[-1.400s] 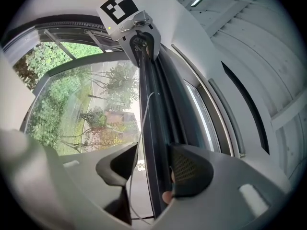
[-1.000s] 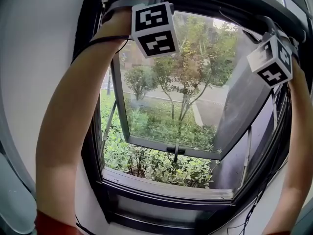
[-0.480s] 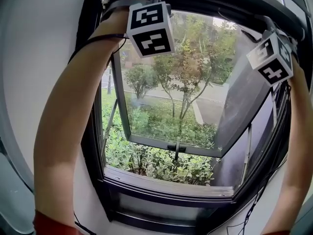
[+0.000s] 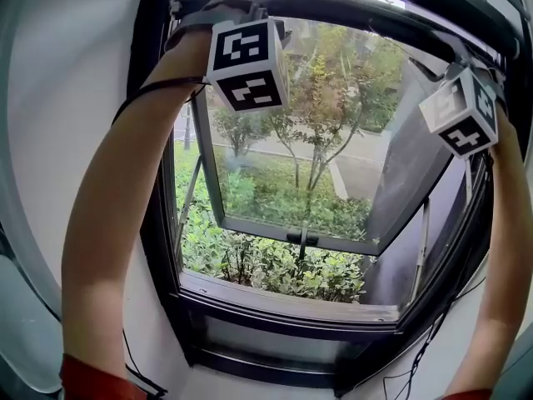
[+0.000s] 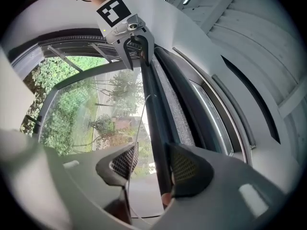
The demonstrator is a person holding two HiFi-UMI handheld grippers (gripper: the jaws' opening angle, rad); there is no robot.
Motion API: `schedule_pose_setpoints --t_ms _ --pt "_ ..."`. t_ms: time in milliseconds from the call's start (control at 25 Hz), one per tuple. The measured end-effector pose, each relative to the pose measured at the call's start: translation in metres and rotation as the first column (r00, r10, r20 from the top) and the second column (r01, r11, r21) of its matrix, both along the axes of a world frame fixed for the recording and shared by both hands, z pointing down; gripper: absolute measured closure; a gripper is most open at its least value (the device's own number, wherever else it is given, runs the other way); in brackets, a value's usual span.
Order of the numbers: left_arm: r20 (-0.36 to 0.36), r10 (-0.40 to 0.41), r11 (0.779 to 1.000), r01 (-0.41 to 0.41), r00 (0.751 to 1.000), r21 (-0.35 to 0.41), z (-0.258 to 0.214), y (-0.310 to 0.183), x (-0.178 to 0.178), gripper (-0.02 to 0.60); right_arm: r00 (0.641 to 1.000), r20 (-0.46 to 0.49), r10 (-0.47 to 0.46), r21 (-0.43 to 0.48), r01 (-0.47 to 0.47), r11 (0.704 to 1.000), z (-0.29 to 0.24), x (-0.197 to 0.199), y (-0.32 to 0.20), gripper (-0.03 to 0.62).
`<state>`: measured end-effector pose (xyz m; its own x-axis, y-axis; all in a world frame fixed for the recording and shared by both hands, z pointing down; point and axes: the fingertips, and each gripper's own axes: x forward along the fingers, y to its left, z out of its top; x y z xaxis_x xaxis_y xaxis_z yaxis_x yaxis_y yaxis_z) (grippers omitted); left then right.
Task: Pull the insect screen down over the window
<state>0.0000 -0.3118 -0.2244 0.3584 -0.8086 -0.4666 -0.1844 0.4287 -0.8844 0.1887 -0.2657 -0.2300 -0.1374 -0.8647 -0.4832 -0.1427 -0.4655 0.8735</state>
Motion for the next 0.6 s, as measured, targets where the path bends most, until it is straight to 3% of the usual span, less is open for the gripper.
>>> schedule_pose_setpoints --t_ms 600 --pt "0.034 -0.005 1.0 0.006 0.999 -0.023 0.046 0.004 -0.002 0.4 0.999 -0.039 -0.016 -0.048 0.014 0.999 0.051 0.006 -0.005 0.384"
